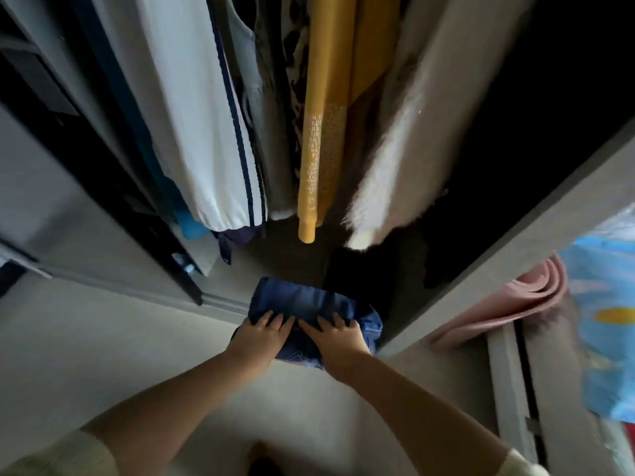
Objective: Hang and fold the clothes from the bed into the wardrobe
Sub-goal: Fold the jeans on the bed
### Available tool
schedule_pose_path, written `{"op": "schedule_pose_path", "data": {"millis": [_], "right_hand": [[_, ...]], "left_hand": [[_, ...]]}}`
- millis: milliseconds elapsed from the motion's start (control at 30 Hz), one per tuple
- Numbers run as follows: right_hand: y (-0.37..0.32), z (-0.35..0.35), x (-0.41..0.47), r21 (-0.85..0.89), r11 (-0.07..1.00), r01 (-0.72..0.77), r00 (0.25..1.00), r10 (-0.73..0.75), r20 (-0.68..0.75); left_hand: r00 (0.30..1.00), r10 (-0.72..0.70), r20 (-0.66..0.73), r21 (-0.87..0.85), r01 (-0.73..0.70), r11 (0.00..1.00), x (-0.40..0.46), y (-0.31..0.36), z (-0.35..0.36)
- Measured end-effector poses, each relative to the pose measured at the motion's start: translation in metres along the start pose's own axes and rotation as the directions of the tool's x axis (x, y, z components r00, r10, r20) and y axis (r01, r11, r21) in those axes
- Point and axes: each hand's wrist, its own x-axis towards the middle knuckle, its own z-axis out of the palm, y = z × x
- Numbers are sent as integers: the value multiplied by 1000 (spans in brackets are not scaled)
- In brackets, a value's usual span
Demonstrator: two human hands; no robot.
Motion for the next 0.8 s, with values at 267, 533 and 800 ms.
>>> {"op": "schedule_pose_path", "data": {"millis": [267, 533, 800], "right_hand": [[39, 55, 121, -48, 998, -47, 998, 48, 27], [174, 104, 250, -175, 958, -228, 965, 198, -171], [250, 222, 340, -156, 905, -397, 911, 367, -188]], "left_hand": [[993, 111, 28, 16, -112, 994, 112, -34, 86], [994, 86, -60, -67, -90, 994, 317, -11, 145], [978, 137, -155, -44, -146, 988, 447, 32, 276]]}}
